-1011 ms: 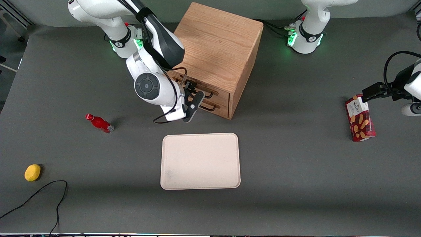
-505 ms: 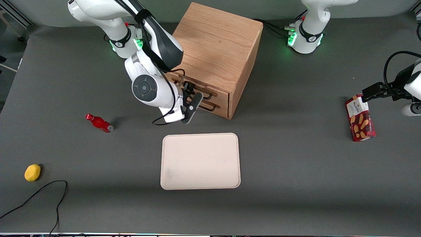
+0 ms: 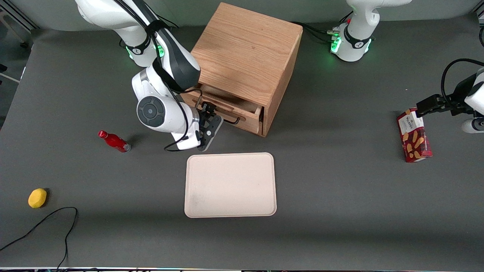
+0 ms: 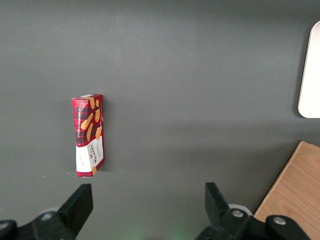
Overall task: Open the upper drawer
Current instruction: 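Pull the upper drawer outward by its handle with the right gripper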
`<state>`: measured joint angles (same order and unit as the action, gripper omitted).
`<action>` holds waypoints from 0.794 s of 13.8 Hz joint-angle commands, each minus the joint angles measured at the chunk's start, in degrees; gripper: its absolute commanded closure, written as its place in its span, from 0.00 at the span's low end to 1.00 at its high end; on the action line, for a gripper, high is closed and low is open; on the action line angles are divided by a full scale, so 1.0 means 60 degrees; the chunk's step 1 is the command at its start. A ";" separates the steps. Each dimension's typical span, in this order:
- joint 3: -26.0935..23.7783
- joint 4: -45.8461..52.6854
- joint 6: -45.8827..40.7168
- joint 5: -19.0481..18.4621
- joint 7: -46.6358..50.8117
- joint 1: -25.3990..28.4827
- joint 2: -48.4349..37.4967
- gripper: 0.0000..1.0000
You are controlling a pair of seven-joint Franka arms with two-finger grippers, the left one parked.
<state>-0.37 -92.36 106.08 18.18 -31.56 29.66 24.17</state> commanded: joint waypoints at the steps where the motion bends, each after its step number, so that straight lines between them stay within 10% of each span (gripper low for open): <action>1: 0.0003 0.0495 0.0031 0.0120 -0.0263 -0.0167 0.0320 0.00; 11: 0.0003 0.1755 -0.0116 0.0105 -0.0248 -0.0592 0.1200 0.00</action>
<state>-0.32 -85.09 106.37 18.18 -31.75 26.79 29.31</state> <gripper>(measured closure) 0.000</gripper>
